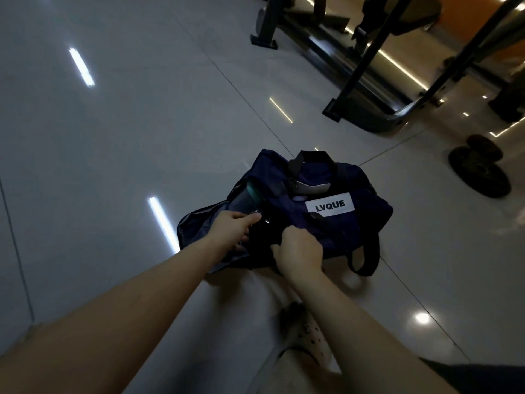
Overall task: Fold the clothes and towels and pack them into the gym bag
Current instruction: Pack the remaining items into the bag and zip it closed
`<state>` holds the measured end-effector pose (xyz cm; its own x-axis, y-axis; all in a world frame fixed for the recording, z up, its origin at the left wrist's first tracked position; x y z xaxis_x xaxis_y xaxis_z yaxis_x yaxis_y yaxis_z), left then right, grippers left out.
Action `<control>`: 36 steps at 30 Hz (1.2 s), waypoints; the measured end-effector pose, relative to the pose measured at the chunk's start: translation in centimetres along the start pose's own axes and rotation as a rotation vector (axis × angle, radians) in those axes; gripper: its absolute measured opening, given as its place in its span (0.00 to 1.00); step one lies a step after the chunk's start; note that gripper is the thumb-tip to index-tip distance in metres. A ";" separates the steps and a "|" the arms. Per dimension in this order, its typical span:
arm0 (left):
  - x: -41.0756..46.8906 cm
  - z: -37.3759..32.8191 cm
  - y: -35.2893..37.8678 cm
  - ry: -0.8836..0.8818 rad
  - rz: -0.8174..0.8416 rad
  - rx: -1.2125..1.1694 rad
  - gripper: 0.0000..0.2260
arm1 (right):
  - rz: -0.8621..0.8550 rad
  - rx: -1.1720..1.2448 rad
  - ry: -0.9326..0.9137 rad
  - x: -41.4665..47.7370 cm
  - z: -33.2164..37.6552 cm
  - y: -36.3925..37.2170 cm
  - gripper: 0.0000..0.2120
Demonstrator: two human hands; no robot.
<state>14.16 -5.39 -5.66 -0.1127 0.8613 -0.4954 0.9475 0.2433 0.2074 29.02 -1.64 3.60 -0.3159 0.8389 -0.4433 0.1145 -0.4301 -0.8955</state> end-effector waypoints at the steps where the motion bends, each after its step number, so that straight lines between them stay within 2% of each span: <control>1: 0.0 -0.2 -0.1 -0.003 -0.012 0.013 0.12 | -0.043 0.034 0.007 -0.1 0.0 0.1 0.12; 6: -0.1 -0.4 -0.2 0.005 -0.024 0.021 0.13 | -0.091 0.567 0.104 1.1 -1.7 1.9 0.12; 8: -0.4 -0.6 0.0 -0.008 -0.019 0.027 0.13 | -0.085 0.630 0.086 1.7 -2.3 1.8 0.14; 12: -0.6 -1.0 0.4 -0.046 0.022 0.004 0.15 | -0.031 0.462 0.058 2.1 -2.1 0.5 0.10; 16: -0.5 -1.2 1.1 -0.044 -0.055 -0.006 0.18 | 0.000 0.274 0.006 1.4 -1.1 -0.2 0.06; 19: -0.2 -0.7 1.7 -0.020 -0.116 -0.039 0.21 | 0.010 0.308 -0.070 0.7 -1.5 0.6 0.06; 21: -0.6 -0.1 2.4 -0.039 -0.122 -0.071 0.17 | 0.116 0.370 -0.237 -0.1 0.9 2.5 0.04; 23: -0.9 0.7 2.7 -0.064 -0.116 -0.154 0.15 | 0.205 0.425 -0.294 -1.2 2.9 4.6 0.07; 25: -1.3 1.2 2.8 -0.074 -0.106 -0.257 0.15 | 0.115 0.430 -0.201 -1.5 1.3 4.7 0.06; 27: -1.7 1.8 2.2 -0.102 -0.082 -0.260 0.19 | 0.006 0.341 -0.132 -1.3 -1.6 3.4 0.06; 31: -1.2 2.7 1.7 -0.173 0.046 -0.276 0.28 | -0.162 0.315 -0.218 -1.1 -1.9 -0.6 0.06; 34: -0.6 2.7 1.9 -0.207 0.080 -0.339 0.30 | -0.145 0.179 -0.186 0.5 -0.1 -1.4 0.16; 36: -0.4 2.3 2.1 -0.186 0.116 -0.371 0.31 | -0.137 0.120 -0.116 1.4 0.2 -1.5 0.18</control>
<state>16.86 -6.23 -7.00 0.0760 0.8057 -0.5874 0.7754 0.3226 0.5429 28.21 0.15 4.32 -0.4278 0.8513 -0.3037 -0.0476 -0.3567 -0.9330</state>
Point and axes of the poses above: each hand's wrist, its own x-axis towards the middle knuckle, its own y-axis out of the palm, z = x × y, the point moved 7 cm from there along x, towards the middle knuckle, and after that the axes turned 13 degrees about z, right-handed, at the moved point
